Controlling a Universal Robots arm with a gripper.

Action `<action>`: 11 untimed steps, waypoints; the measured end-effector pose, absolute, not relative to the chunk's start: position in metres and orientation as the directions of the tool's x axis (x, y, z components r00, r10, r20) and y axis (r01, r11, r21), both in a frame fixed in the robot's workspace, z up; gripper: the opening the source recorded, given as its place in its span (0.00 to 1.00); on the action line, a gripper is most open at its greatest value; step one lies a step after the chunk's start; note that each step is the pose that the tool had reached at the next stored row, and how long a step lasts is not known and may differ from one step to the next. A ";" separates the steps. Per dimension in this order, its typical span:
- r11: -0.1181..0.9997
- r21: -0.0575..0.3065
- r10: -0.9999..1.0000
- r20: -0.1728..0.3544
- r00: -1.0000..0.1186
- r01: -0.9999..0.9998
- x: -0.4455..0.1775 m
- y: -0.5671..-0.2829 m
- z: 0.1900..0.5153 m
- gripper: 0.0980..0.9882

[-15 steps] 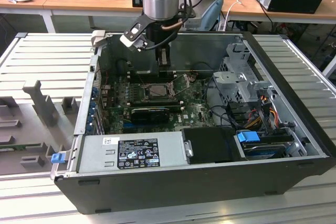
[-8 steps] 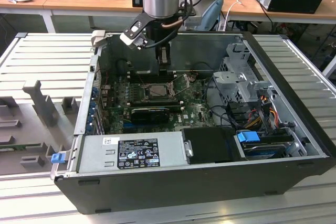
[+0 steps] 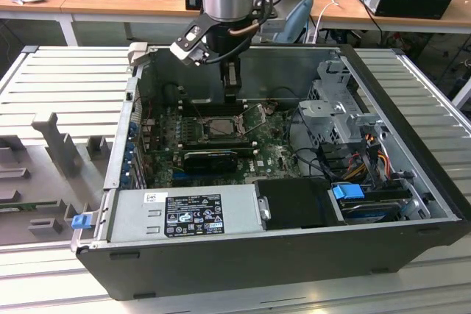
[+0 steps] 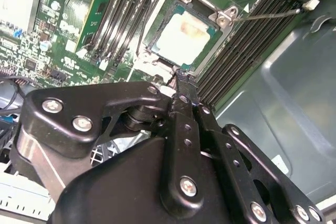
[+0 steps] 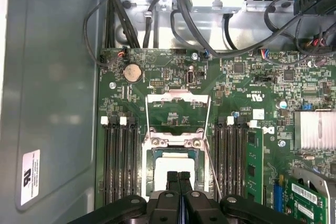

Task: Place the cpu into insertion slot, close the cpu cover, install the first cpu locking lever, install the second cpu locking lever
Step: 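Close the cpu cover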

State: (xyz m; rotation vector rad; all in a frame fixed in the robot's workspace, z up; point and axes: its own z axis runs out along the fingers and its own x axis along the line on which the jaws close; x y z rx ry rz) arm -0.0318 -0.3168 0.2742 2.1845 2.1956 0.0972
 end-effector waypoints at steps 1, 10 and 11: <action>0.004 0.075 1.000 0.014 -0.005 0.997 -0.029 -0.317 0.274 0.01; 0.005 0.074 1.000 0.014 -0.006 0.997 -0.019 -0.317 0.274 0.01; 0.004 0.074 1.000 0.014 -0.005 0.997 -0.018 -0.317 0.274 0.01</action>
